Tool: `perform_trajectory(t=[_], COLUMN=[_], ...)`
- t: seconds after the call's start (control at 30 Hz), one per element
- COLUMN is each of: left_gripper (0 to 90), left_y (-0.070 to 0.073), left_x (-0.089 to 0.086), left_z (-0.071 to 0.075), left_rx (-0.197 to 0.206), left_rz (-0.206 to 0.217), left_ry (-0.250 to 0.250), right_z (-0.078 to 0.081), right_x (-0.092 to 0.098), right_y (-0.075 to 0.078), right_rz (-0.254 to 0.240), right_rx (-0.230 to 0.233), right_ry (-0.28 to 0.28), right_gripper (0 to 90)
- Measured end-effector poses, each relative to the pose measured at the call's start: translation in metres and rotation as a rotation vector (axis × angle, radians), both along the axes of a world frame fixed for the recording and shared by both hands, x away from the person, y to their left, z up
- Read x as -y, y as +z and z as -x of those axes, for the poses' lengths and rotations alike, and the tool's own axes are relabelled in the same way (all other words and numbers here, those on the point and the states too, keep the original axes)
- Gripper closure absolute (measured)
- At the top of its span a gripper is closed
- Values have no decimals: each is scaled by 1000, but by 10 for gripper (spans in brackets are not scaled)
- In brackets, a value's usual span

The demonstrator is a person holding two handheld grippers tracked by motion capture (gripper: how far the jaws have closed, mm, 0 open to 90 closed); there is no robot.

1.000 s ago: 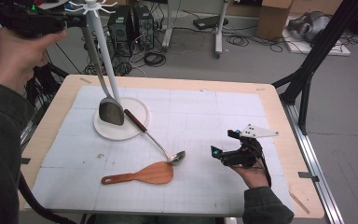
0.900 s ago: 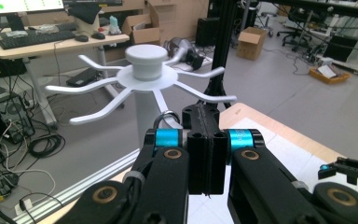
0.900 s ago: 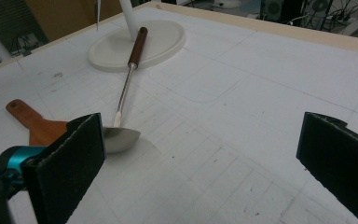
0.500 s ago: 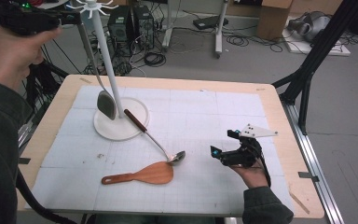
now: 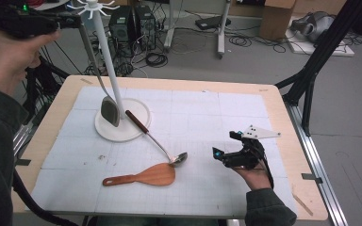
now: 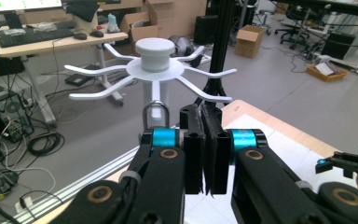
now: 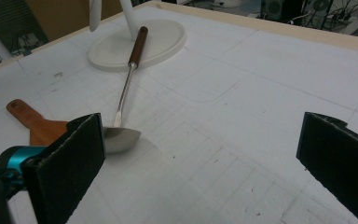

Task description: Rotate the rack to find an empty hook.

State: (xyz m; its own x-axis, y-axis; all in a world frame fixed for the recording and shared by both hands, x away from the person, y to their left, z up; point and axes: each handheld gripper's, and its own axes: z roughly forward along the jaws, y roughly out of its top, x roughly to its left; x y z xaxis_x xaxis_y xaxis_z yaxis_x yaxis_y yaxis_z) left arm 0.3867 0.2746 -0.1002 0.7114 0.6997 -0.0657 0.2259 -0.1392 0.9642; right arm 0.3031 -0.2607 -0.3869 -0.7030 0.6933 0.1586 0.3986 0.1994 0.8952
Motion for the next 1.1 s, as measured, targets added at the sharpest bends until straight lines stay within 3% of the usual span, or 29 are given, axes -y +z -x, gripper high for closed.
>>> perform_trajectory(t=[0.33, 0.53, 1.1], left_gripper=[802, 782, 708], left_y=[-14, -24, -40], left_x=[-15, -18, -20], left_z=[8, 14, 31], left_rx=[-19, -30, -19], left_rz=[-3, -32, -47], left_ry=[-24, -25, -74], right_z=[-1, -1, -1], right_x=[-3, -5, -7], right_y=[-1, -1, -2], right_rz=[6, 11, 24], right_rx=[-3, -7, -8], right_ry=[2, 9, 13], right_gripper=[5, 5, 5])
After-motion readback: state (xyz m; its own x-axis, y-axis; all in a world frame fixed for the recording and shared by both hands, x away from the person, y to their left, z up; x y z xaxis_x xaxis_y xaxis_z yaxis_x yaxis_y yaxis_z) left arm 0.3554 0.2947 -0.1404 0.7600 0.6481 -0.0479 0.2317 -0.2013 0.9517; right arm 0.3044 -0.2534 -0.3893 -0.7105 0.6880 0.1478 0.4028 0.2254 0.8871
